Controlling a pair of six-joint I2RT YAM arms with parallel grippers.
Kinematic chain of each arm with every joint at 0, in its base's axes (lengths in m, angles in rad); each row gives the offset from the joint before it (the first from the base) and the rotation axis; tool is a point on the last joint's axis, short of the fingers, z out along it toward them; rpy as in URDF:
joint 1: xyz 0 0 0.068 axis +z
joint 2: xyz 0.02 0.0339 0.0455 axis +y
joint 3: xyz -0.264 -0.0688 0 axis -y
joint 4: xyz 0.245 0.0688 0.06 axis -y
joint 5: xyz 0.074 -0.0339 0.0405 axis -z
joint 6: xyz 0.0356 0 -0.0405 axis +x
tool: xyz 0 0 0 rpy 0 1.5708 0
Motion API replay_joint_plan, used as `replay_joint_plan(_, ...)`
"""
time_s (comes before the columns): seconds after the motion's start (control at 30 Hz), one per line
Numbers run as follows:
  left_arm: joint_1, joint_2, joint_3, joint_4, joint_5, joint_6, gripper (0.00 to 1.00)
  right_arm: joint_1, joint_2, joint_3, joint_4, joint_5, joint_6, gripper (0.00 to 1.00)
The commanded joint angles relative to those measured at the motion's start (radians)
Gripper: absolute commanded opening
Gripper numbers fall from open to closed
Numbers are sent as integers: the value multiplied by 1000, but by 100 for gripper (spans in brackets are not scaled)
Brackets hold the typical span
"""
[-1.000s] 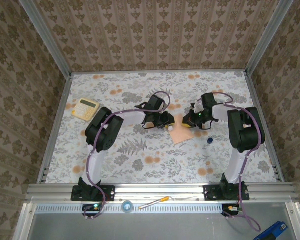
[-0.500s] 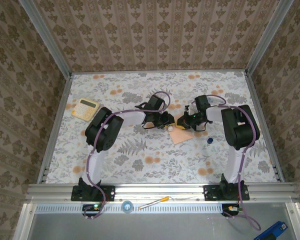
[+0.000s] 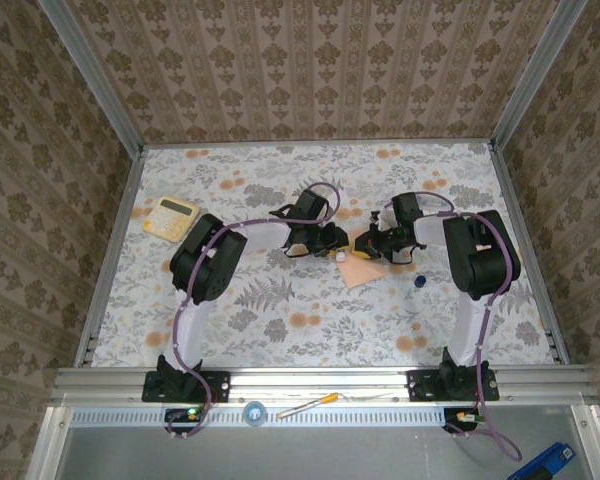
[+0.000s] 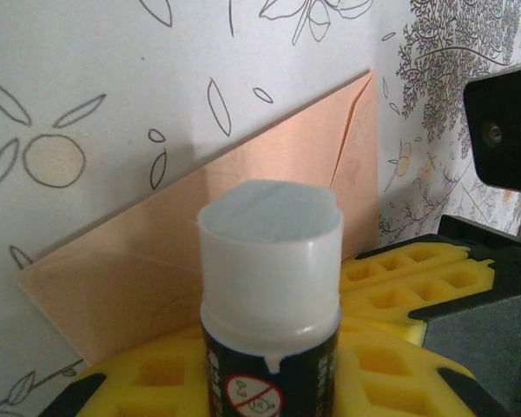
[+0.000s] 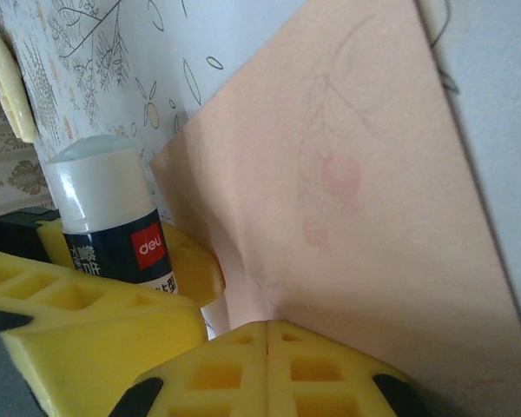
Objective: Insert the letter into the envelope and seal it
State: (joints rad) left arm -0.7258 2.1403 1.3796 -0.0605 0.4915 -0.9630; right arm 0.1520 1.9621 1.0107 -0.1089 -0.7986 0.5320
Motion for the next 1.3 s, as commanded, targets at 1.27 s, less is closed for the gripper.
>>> replay_joint_plan(1.27, 46, -14, 138, -205, 15, 327, 3, -46, -380, -136, -134, 74, 76, 0)
